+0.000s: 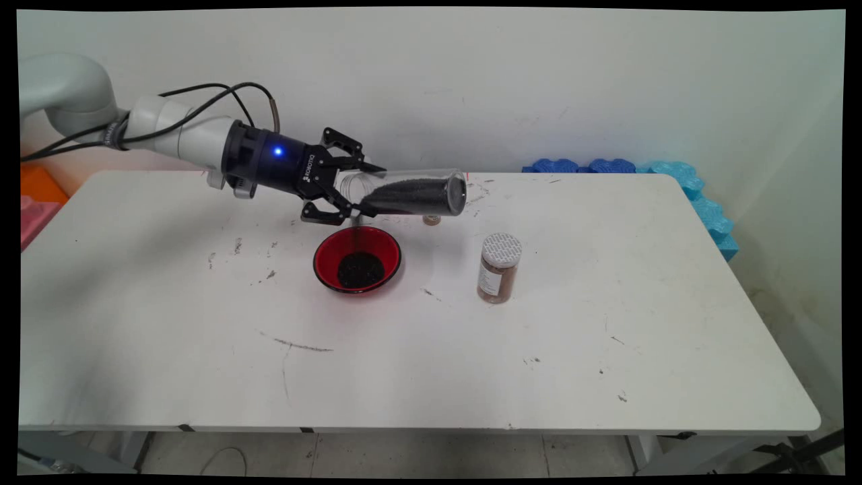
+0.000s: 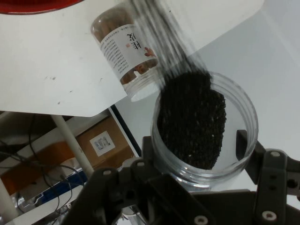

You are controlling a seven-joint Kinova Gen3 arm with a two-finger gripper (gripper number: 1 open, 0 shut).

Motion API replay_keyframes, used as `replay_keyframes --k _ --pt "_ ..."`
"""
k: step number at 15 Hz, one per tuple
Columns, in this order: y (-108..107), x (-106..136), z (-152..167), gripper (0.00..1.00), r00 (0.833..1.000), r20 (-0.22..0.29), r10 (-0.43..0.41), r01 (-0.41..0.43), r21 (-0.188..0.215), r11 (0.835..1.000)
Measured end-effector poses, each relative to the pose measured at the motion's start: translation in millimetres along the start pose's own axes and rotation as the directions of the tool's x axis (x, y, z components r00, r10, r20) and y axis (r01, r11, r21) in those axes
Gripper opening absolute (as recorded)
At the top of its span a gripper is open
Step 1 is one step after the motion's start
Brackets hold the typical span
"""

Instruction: Pour the black seasoning powder in the red bowl

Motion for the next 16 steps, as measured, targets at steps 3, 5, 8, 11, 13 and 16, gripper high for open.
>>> replay_keyframes --k 3,5,8,11,13,16 --pt "0.1 1.0 0.8 0.0 1.0 -0.003 0.006 -0.006 0.0 1.0" --pt "0.4 1.9 1.0 0.0 1.0 -0.007 0.025 -0.025 0.001 1.0" --pt "0.2 3.0 0.4 0.0 0.998 -0.014 0.069 -0.069 0.005 0.998" --pt "-0.1 2.0 0.0 0.0 0.994 -0.022 0.105 -0.105 0.003 0.994" --pt "-0.9 0.1 -0.3 0.0 0.991 -0.027 0.134 -0.134 0.002 0.991" --pt "-2.5 -3.3 -1.4 0.0 0.985 -0.032 0.167 -0.167 -0.001 0.986"
